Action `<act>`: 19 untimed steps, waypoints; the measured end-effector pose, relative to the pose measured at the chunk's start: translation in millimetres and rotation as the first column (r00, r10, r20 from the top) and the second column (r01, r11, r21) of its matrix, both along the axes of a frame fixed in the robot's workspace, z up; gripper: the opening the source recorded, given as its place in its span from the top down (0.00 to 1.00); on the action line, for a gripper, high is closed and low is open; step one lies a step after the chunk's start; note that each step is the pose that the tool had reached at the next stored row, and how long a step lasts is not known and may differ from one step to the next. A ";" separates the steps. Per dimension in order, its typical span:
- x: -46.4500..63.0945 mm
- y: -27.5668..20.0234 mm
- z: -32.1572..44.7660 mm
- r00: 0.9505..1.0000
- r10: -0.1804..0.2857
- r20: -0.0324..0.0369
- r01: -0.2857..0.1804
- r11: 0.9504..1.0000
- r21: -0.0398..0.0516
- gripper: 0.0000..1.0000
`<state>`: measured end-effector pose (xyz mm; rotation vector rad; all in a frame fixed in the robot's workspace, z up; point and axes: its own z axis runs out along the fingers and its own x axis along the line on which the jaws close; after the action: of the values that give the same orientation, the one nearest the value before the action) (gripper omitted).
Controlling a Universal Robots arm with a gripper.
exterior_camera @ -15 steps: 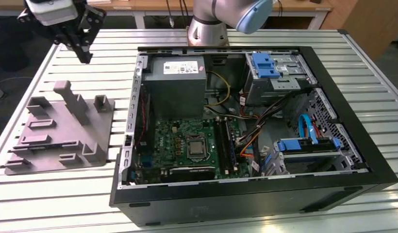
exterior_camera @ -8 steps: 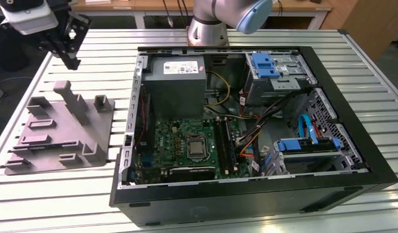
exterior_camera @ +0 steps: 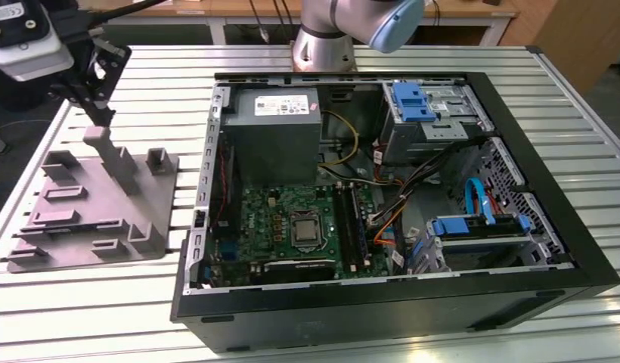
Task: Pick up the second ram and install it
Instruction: 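Reach for the second ram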
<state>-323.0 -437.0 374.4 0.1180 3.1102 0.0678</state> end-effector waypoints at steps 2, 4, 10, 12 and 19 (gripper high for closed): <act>-2.9 -2.5 -3.6 1.000 0.000 0.000 0.000 1.000 0.000 0.90; -6.0 -4.8 -7.3 1.000 0.000 0.000 0.000 1.000 0.000 0.90; -20.6 -12.5 -18.2 1.000 0.000 0.000 0.000 1.000 0.000 0.90; -25.8 -14.3 -21.6 1.000 0.000 0.000 0.000 1.000 0.000 0.90; -38.1 -18.3 -34.4 1.000 0.000 -0.001 0.000 1.000 0.000 0.90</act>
<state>-361.1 -455.2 340.0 0.1179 3.1109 0.0679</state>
